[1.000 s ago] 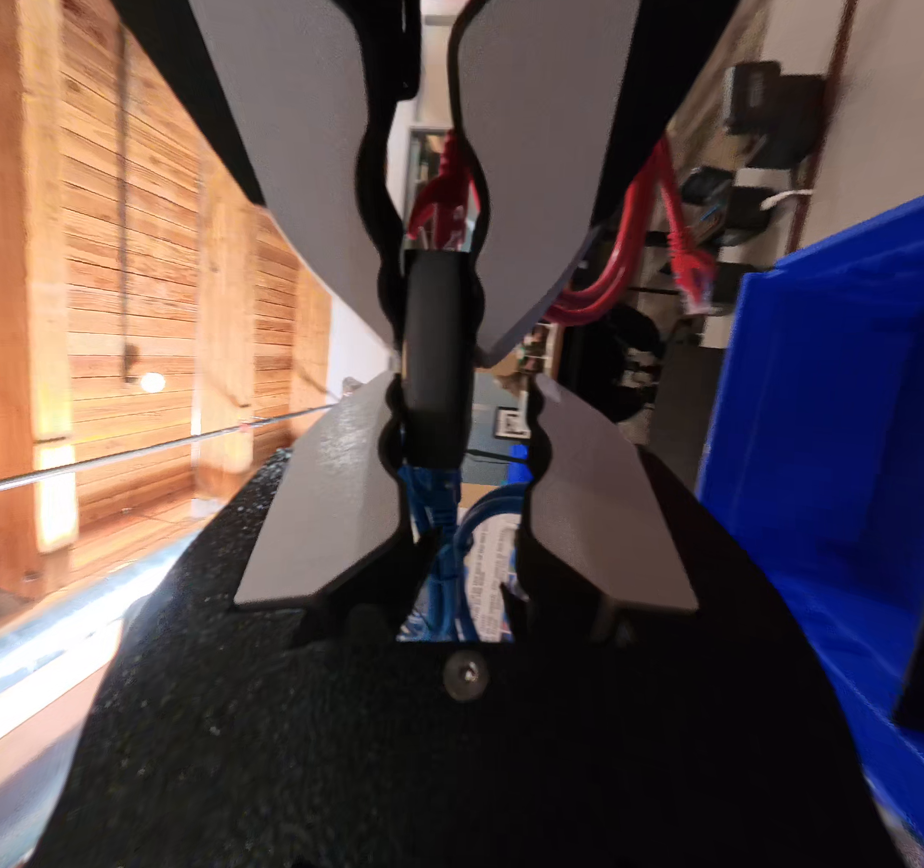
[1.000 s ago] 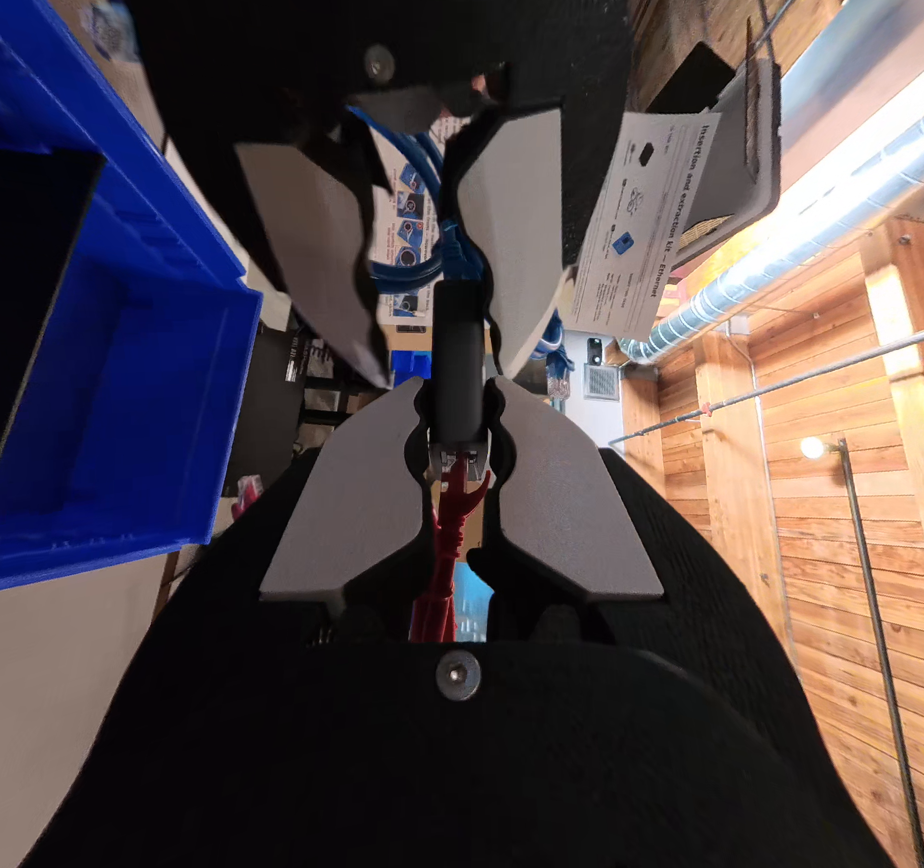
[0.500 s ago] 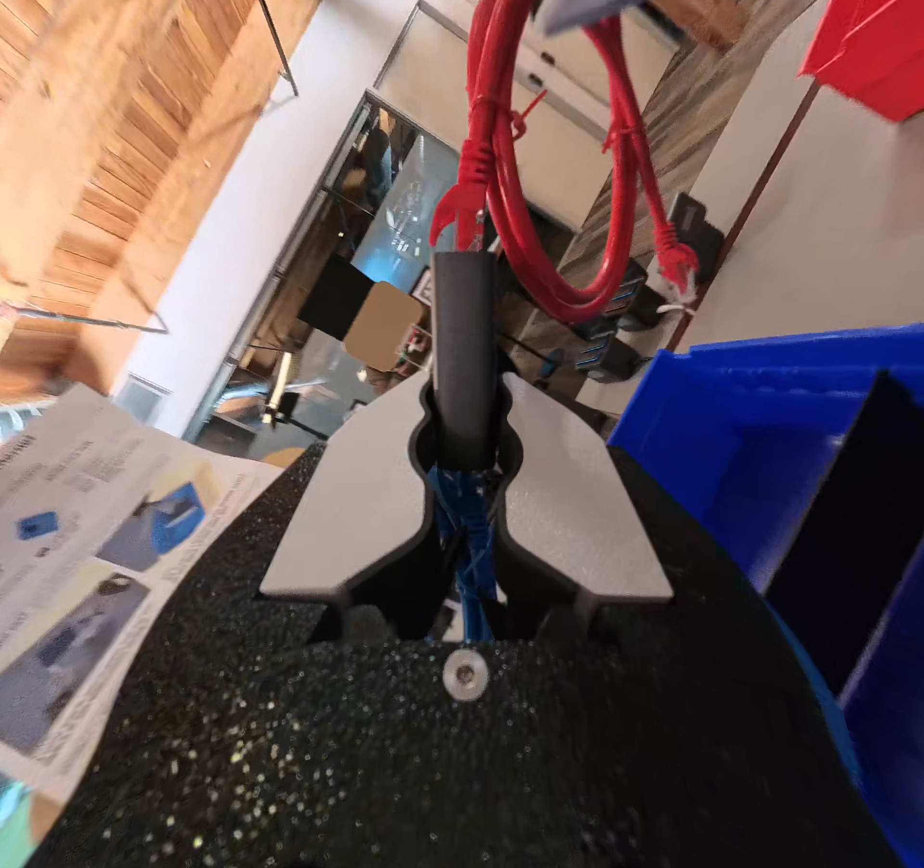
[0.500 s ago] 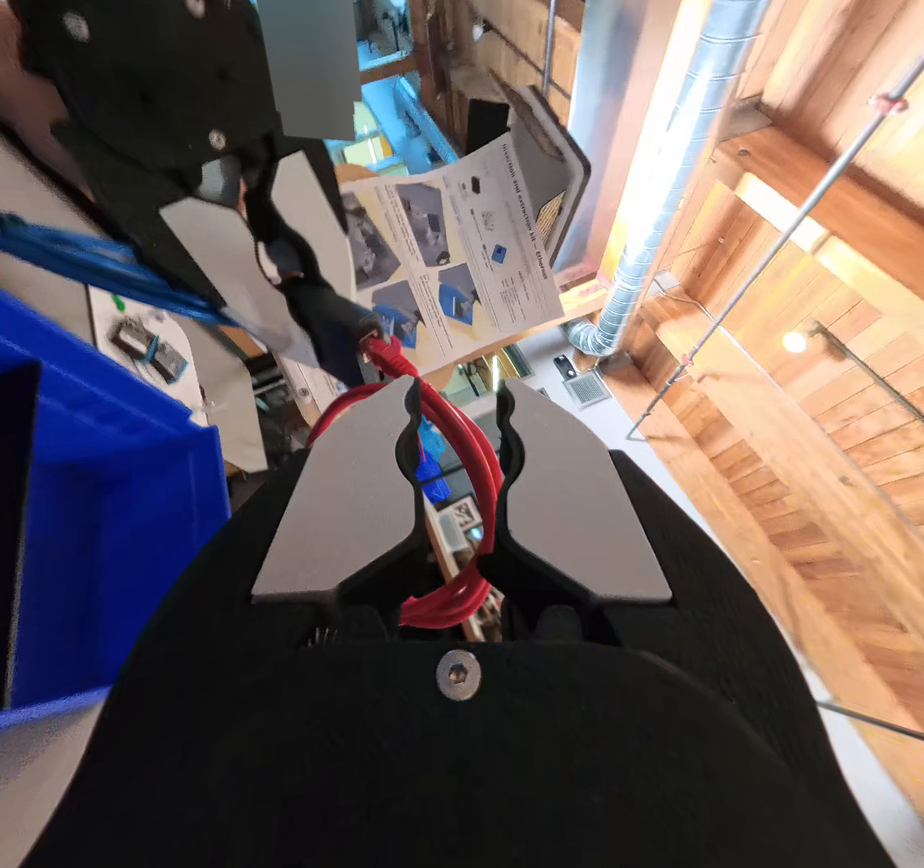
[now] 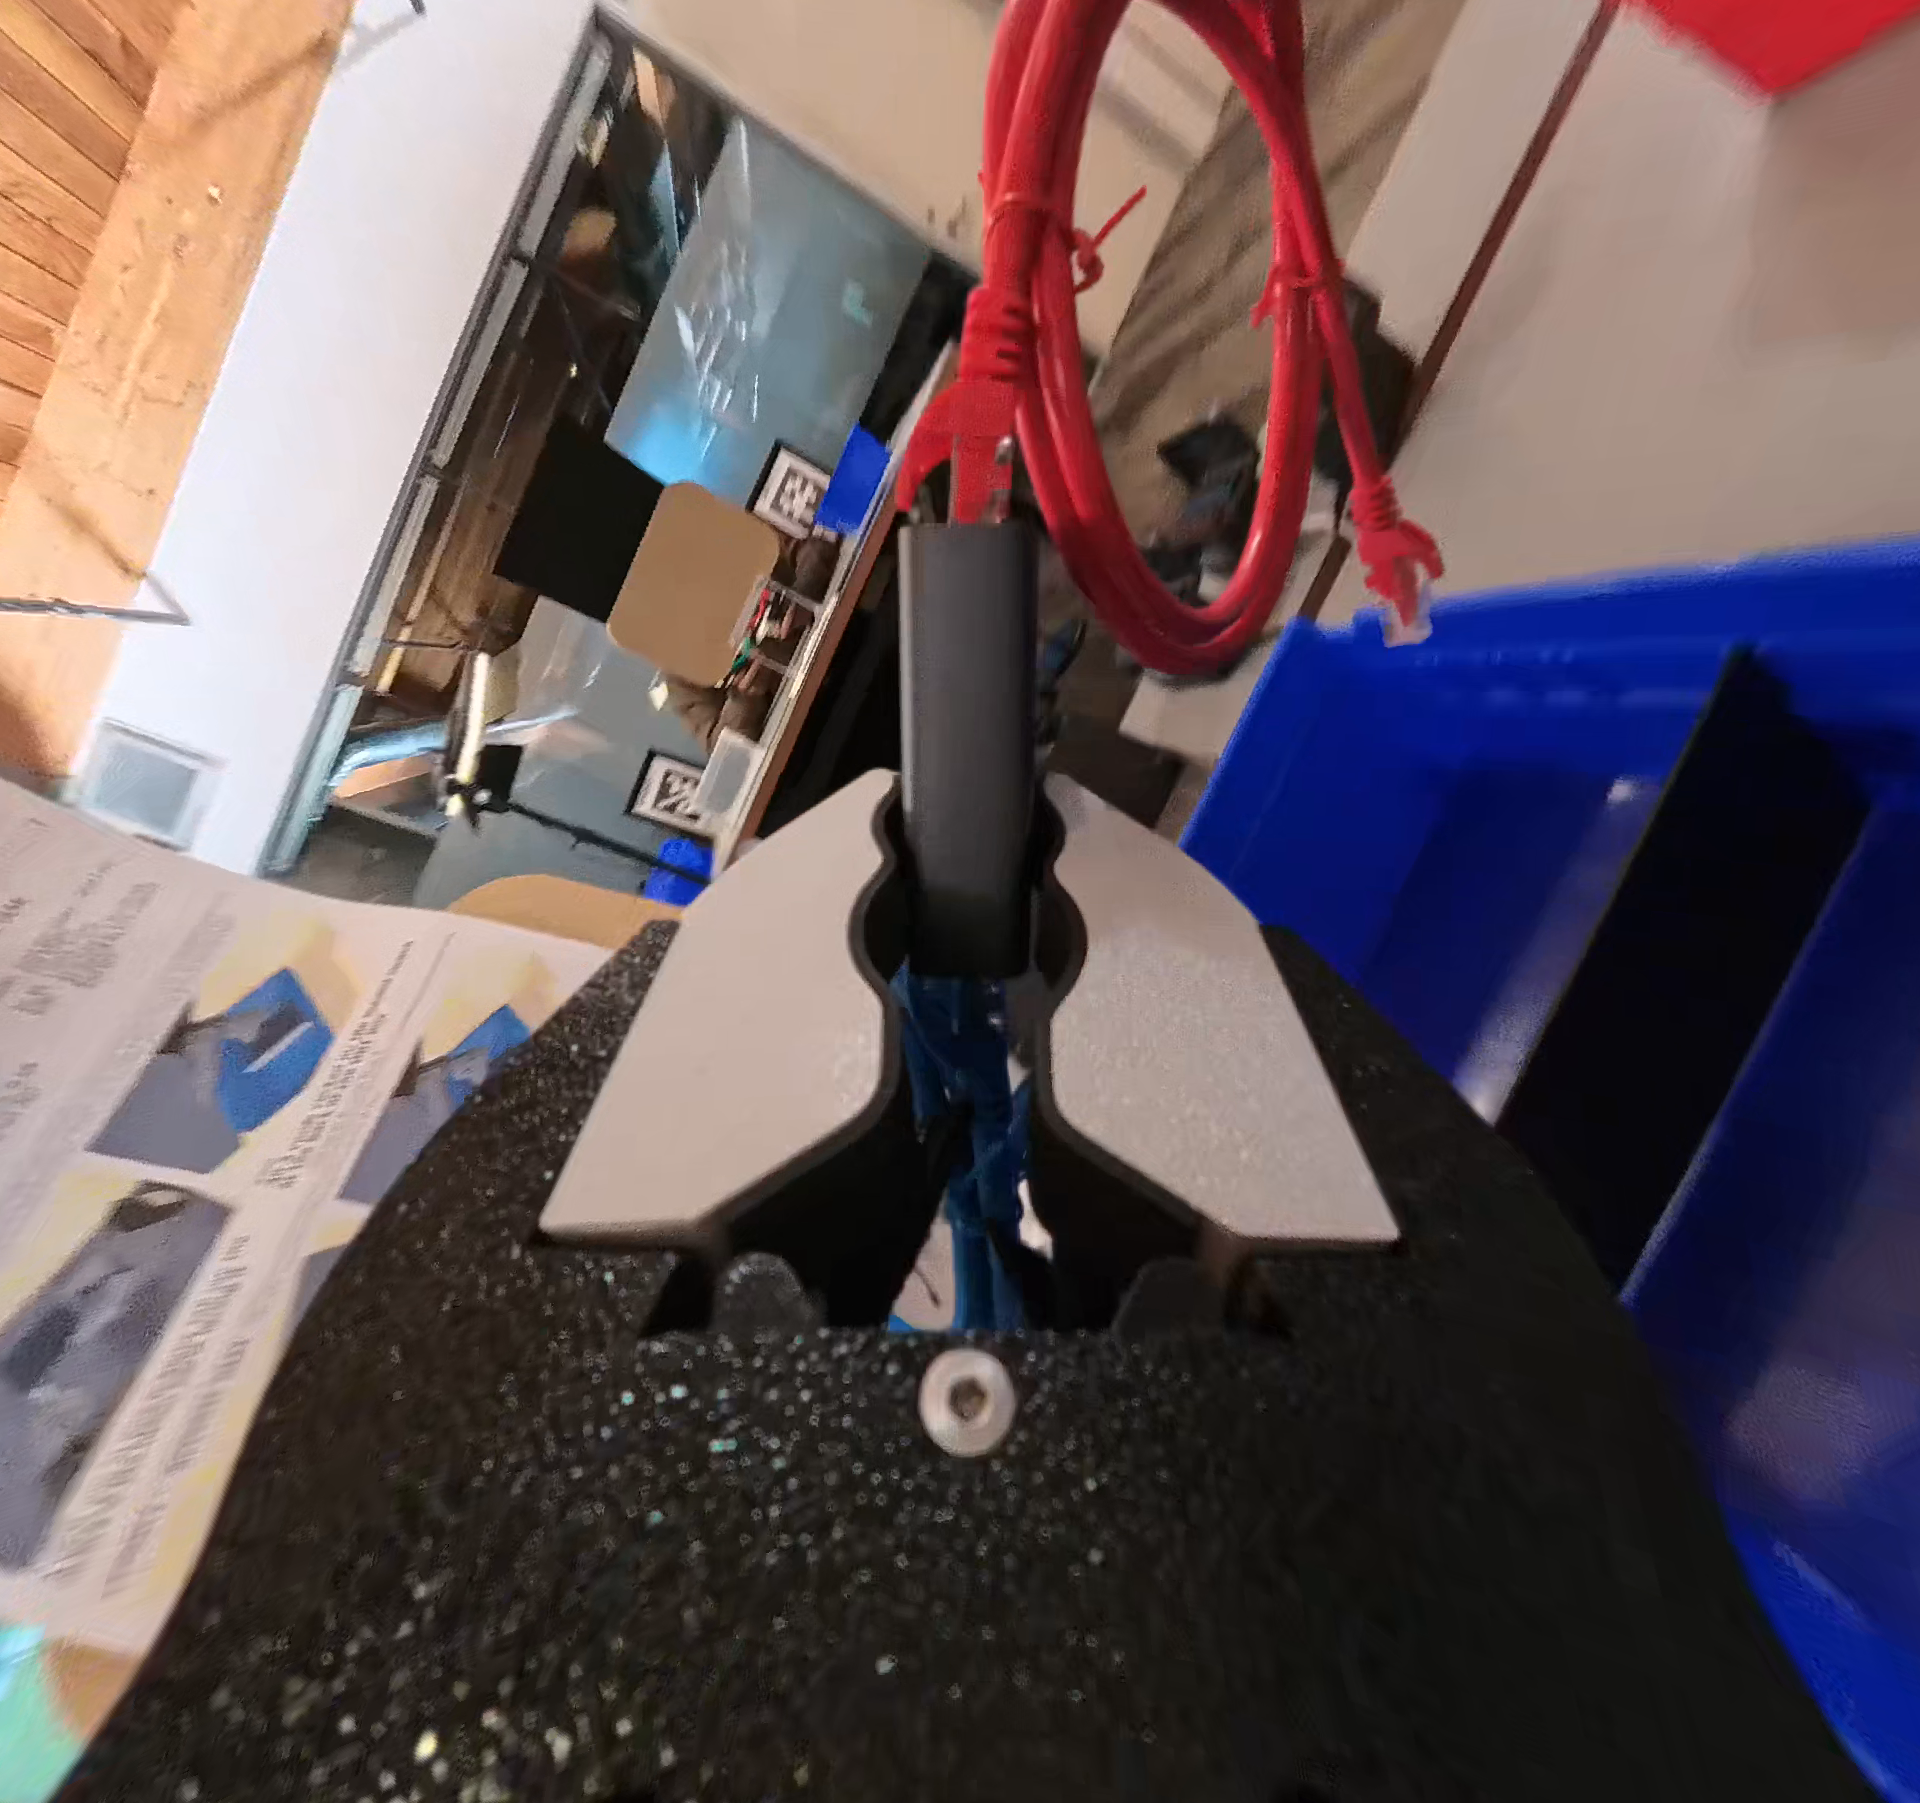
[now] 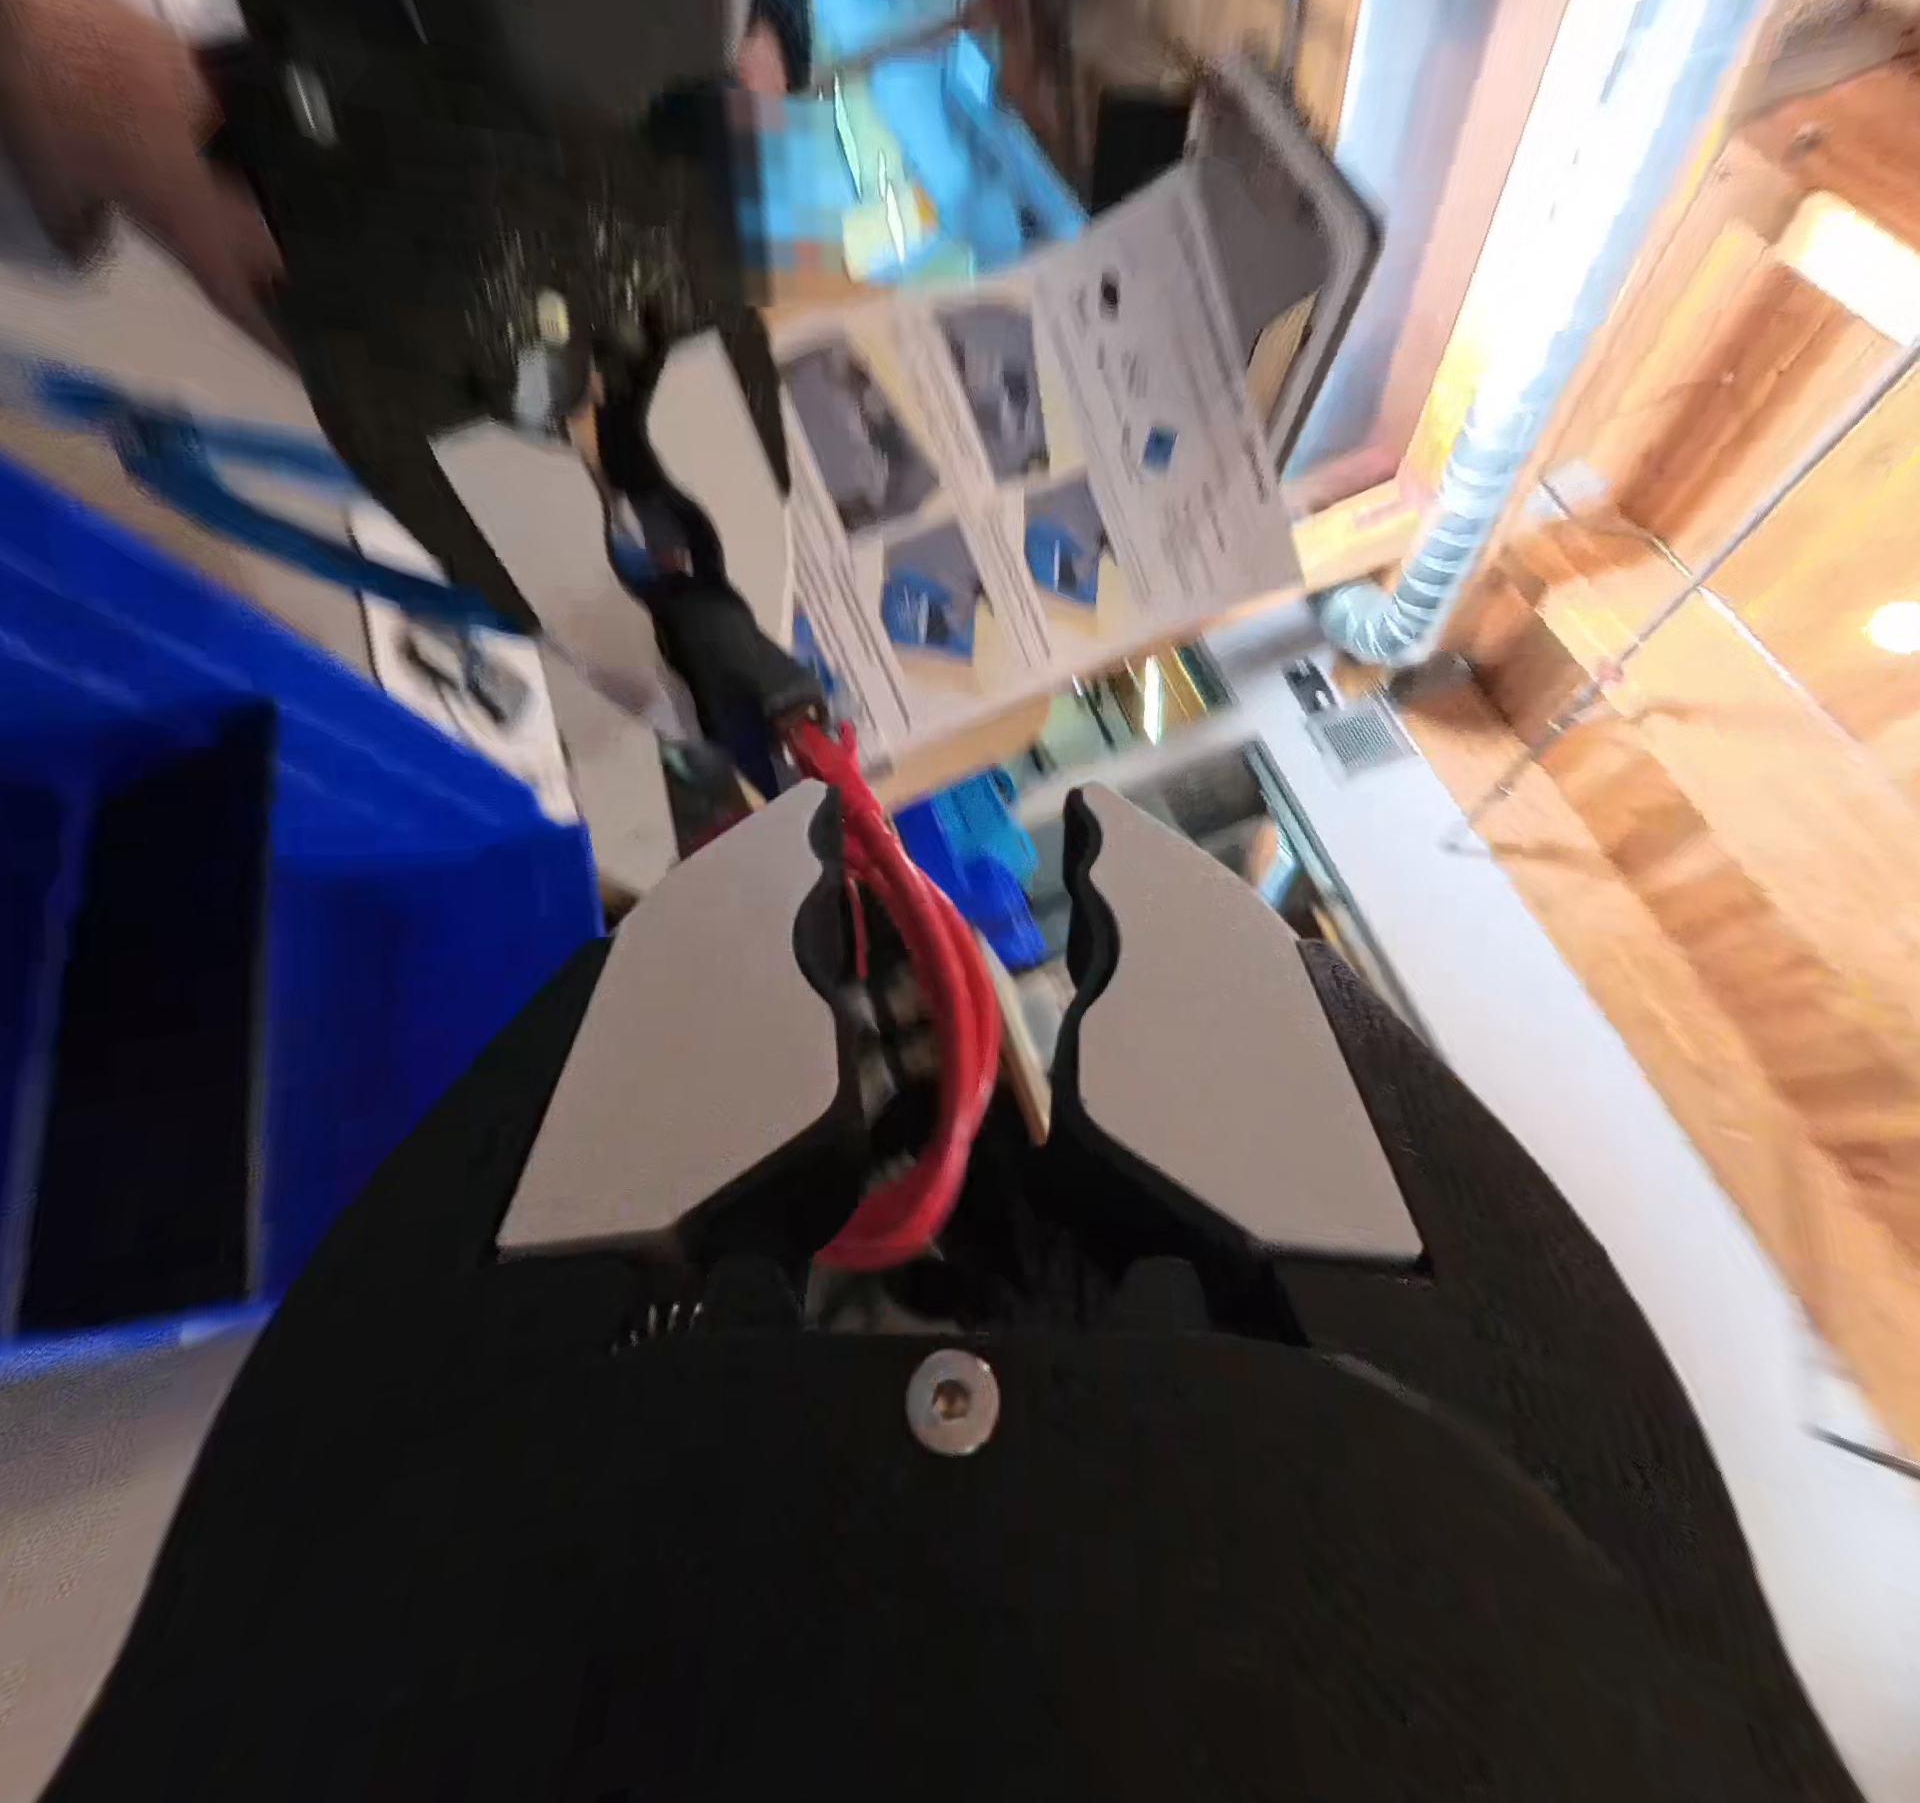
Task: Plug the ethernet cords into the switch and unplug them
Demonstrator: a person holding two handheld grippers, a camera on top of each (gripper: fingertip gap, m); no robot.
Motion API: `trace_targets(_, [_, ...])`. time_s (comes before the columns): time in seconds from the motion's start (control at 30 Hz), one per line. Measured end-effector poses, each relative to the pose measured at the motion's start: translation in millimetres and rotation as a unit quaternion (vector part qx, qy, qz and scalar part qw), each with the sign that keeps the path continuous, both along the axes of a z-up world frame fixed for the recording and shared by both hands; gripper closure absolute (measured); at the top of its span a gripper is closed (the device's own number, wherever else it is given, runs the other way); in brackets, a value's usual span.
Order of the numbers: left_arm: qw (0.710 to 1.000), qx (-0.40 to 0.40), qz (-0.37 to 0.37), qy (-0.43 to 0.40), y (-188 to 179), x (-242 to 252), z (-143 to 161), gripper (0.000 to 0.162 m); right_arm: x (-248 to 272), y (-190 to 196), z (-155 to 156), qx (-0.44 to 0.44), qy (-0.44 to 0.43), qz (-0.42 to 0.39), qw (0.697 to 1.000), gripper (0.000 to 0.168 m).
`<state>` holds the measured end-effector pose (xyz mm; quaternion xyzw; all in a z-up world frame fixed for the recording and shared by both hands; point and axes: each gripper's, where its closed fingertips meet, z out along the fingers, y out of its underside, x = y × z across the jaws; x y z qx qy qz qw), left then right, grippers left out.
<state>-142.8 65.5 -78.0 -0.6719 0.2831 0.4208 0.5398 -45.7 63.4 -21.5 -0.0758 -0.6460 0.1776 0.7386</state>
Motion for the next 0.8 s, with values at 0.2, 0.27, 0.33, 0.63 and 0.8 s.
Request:
trace_targets(0.2, [0.996, -0.048, 0.039, 0.070, 6.4, 7.1, -14.8, 0.142, -39.4, 17.3, -48.5, 0.127, -0.082, -0.148, 0.977, 0.119])
trace_targets(0.27, [0.995, -0.057, 0.039, 0.077, 6.3, 10.5, -16.6, 0.141, -46.5, 24.1, -58.3, 0.147, -0.099, -0.175, 0.968, 0.120])
trace_targets(0.33, [0.994, -0.062, 0.042, 0.085, 4.9, 11.2, -17.3, 0.142, -50.4, 26.8, -62.1, 0.162, -0.099, -0.184, 0.964, 0.126])
trace_targets(0.63, [0.988, -0.110, 0.046, 0.095, -0.3, 7.5, -30.0, 0.142, -56.1, 30.6, -75.7, 0.186, -0.119, -0.183, 0.958, 0.138])
trace_targets(0.8, [0.989, -0.116, 0.012, 0.090, -2.4, 15.4, -32.0, 0.142, -55.1, 21.7, -84.7, 0.144, -0.154, -0.135, 0.968, 0.121])
